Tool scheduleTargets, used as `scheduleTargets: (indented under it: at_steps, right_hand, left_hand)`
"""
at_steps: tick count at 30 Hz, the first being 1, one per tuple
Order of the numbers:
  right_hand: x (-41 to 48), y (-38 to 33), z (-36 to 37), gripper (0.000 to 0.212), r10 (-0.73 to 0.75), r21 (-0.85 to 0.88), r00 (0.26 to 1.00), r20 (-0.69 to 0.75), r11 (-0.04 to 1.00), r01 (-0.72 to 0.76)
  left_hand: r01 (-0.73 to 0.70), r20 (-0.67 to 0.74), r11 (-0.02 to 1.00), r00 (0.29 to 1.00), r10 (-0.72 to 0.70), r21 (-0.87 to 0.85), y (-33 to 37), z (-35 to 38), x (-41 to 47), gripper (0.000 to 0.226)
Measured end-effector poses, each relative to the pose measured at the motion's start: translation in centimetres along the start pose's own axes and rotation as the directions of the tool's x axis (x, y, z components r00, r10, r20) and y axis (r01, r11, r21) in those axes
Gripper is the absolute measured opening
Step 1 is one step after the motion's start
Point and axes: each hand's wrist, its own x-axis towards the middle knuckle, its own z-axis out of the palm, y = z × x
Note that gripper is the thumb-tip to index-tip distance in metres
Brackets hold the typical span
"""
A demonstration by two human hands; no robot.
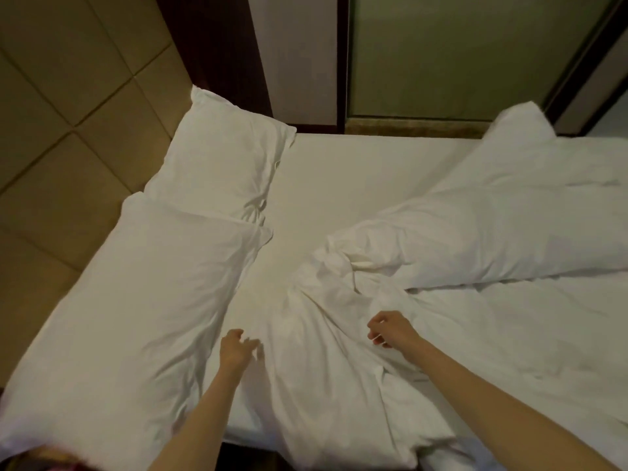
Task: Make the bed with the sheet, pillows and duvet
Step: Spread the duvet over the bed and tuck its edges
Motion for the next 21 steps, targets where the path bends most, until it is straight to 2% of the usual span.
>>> scheduleTargets:
  at_steps: [2, 4, 5, 7, 10, 12, 14, 16, 19, 21]
  right_hand:
    - [-0.3, 0.2, 0.4, 0.015, 0.010, -0.027, 1.000, -0.006, 1.000, -0.011]
    - [-0.2, 0.6, 0.7, 0.010, 0.035, -0.034, 0.999, 0.005, 0.999, -0.034]
    - [-0.3, 0.8, 0.9, 0.006, 0.046, -0.036, 0.999, 0.020, 0.998, -0.045]
    - [-0.4, 1.0, 1.5, 0.019, 0.053, -0.050, 0.996, 0.077, 0.998, -0.049]
    - [-1.0, 0.7, 3.2, 0.045, 0.041, -0.081, 0.979, 0.202, 0.996, -0.025]
    - [-1.3, 0.5, 4.7, 0.062, 0.021, -0.090, 0.961, 0.276, 0.996, 0.004]
    - [-1.7, 0.0, 6.0, 0.076, -0.007, -0.139, 0.945, 0.328, 0.989, 0.056]
    - [-1.7, -0.8, 7.0, 0.085, -0.044, -0.172, 0.939, 0.342, 0.979, 0.108]
    - [-1.2, -1.6, 7.4, 0.099, -0.133, -0.010, 0.932, 0.337, 0.989, 0.144]
    - [-0.6, -2.2, 7.3, 0.107, -0.127, 0.167, 0.951, 0.281, 0.983, 0.082]
  left_hand:
    - [0.117, 0.070, 0.993, 0.990, -0.119, 0.028, -1.6, 0.7, 0.5, 0.093]
    - [0.136, 0.092, 0.984, 0.985, -0.147, 0.116, -2.5, 1.8, 0.6, 0.111]
    - [0.152, 0.102, 0.983, 0.981, -0.162, 0.103, -2.5, 2.3, 0.2, 0.118]
    - [0.268, 0.111, 0.961, 0.959, -0.260, -0.065, -2.5, 3.2, -0.7, 0.127]
    - [0.412, 0.165, 0.840, 0.911, -0.378, -0.352, -3.5, 3.9, -0.2, 0.137]
    - [0.432, 0.290, 0.764, 0.900, -0.327, -0.479, -3.9, 3.8, 0.3, 0.128]
    - [0.393, 0.374, 0.779, 0.901, -0.219, -0.489, -2.7, 3.5, 0.1, 0.096]
    - [0.319, 0.377, 0.802, 0.917, -0.128, -0.505, -0.5, 3.3, -0.5, 0.061]
    - [0.202, 0.363, 0.837, 0.932, -0.004, -0.508, 3.8, 2.2, -2.6, 0.049]
    - [0.150, 0.380, 0.826, 0.921, 0.083, -0.544, 6.4, 1.2, -4.8, 0.042]
